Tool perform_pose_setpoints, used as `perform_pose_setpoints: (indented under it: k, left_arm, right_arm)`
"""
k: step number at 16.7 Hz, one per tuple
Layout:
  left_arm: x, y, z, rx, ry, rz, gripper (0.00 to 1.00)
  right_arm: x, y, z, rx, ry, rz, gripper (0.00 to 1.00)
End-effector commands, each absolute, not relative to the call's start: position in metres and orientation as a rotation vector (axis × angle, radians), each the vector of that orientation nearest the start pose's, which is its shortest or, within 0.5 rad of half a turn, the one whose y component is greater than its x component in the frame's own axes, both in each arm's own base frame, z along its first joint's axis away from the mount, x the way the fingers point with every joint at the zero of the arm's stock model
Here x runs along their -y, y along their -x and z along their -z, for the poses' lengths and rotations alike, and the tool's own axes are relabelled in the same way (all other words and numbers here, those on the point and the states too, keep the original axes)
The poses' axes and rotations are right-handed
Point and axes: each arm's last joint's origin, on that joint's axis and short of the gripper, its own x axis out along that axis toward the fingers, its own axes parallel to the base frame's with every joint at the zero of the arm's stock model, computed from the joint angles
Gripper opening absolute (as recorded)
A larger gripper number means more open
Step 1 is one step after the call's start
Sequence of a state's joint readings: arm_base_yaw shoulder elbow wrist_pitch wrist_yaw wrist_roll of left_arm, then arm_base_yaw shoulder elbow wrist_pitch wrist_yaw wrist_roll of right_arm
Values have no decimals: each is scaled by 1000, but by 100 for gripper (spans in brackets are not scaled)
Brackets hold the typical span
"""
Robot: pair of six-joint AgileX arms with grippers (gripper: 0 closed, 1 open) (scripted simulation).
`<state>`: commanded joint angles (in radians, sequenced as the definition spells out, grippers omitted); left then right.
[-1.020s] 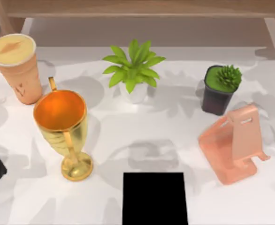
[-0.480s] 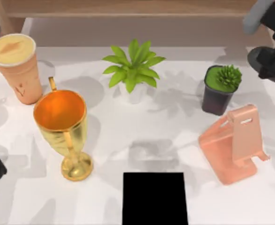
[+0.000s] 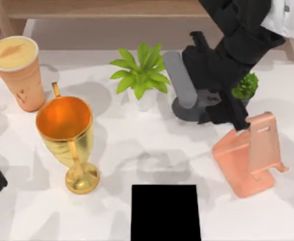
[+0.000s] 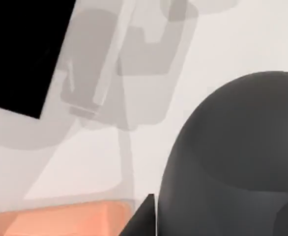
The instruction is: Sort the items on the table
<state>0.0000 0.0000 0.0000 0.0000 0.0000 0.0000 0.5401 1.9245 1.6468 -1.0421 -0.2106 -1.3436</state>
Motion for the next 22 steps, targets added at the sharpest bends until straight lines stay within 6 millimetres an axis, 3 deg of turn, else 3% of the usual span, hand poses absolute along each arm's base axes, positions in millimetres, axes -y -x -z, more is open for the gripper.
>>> perform_pose_setpoints:
  k: [4,9,14,22]
  left_arm:
    - [1,-106,-160,0,0,0,100]
    - [1,-106,-160,0,0,0,100]
    - [1,-106,-160,0,0,0,100]
    - [1,-106,-160,0,0,0,100]
  right_arm:
    - [-260,-286,-193,-534,1588,-1841,0]
    - [-294,-237,-151,-267,1953,-2163,0]
    - [-308,-216,-145,-60,2184,-2231,0]
    - [-308,-217,-142,-59,2186,-2228,0]
